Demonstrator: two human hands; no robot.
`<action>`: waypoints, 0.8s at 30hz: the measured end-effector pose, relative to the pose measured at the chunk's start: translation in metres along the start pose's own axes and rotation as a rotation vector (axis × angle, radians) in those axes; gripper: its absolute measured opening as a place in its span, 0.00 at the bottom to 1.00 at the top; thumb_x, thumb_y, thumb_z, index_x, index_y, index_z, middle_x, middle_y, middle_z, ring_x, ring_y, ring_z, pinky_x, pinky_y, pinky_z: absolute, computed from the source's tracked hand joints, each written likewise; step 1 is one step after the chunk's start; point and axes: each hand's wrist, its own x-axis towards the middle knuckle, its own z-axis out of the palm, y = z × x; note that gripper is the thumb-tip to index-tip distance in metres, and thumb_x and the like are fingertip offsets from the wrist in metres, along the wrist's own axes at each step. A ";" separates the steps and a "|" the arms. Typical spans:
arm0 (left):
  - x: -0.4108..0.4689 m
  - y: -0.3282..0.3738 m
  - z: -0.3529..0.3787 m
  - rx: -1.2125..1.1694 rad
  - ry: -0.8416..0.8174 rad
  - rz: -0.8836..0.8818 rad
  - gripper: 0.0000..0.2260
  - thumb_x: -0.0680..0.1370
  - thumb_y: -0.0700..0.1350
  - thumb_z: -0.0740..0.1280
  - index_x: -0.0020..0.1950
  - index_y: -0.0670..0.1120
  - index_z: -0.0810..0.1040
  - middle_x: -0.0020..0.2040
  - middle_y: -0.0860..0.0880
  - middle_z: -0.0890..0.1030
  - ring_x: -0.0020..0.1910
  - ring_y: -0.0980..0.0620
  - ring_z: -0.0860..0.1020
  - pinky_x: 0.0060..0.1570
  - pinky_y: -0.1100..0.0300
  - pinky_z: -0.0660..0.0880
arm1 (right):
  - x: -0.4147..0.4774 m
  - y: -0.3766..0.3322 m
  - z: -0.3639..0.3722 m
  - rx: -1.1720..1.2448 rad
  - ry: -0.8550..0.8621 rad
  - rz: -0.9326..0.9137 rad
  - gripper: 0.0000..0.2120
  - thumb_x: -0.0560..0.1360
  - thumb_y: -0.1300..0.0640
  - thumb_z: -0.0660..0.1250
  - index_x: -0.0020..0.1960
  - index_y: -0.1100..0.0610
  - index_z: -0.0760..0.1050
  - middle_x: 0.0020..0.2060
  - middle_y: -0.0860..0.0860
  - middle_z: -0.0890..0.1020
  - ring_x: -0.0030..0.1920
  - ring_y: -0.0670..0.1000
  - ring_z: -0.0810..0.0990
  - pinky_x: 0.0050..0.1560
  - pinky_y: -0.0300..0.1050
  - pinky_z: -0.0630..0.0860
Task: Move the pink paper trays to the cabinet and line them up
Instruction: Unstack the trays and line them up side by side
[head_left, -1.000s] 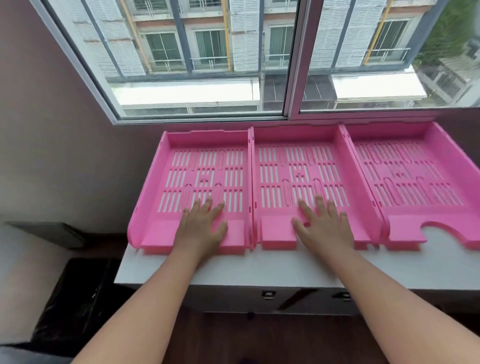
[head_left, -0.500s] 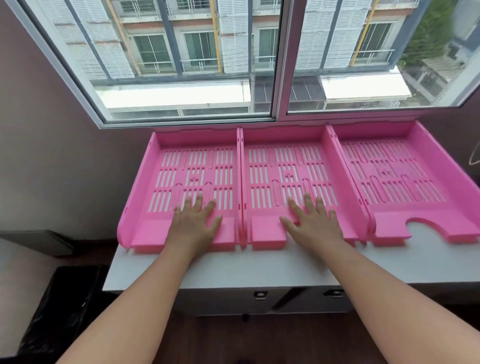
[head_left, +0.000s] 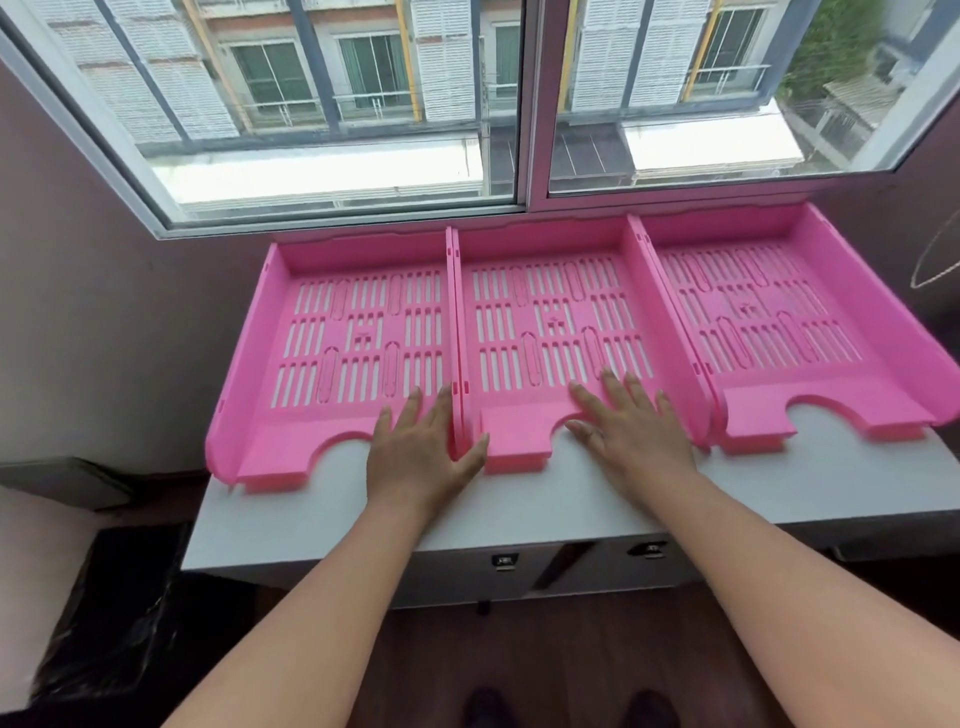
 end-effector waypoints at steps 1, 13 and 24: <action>0.001 0.000 -0.001 0.002 -0.015 0.002 0.40 0.76 0.71 0.49 0.82 0.50 0.51 0.82 0.43 0.59 0.81 0.46 0.54 0.79 0.46 0.50 | 0.002 -0.001 -0.001 -0.001 -0.019 -0.001 0.31 0.80 0.33 0.43 0.80 0.40 0.42 0.82 0.52 0.45 0.81 0.58 0.44 0.79 0.63 0.47; -0.017 0.037 -0.004 -0.261 0.124 -0.176 0.30 0.83 0.58 0.53 0.81 0.44 0.57 0.76 0.43 0.70 0.75 0.41 0.68 0.76 0.41 0.60 | -0.032 0.060 -0.035 0.295 0.252 0.292 0.39 0.80 0.47 0.62 0.82 0.56 0.45 0.80 0.58 0.55 0.80 0.59 0.53 0.79 0.60 0.52; -0.014 0.058 0.002 -0.325 0.063 -0.340 0.24 0.86 0.51 0.50 0.75 0.37 0.61 0.36 0.51 0.70 0.68 0.33 0.70 0.71 0.36 0.64 | -0.017 0.074 -0.007 0.620 0.211 0.250 0.31 0.84 0.57 0.51 0.81 0.49 0.40 0.54 0.56 0.81 0.47 0.57 0.79 0.39 0.45 0.68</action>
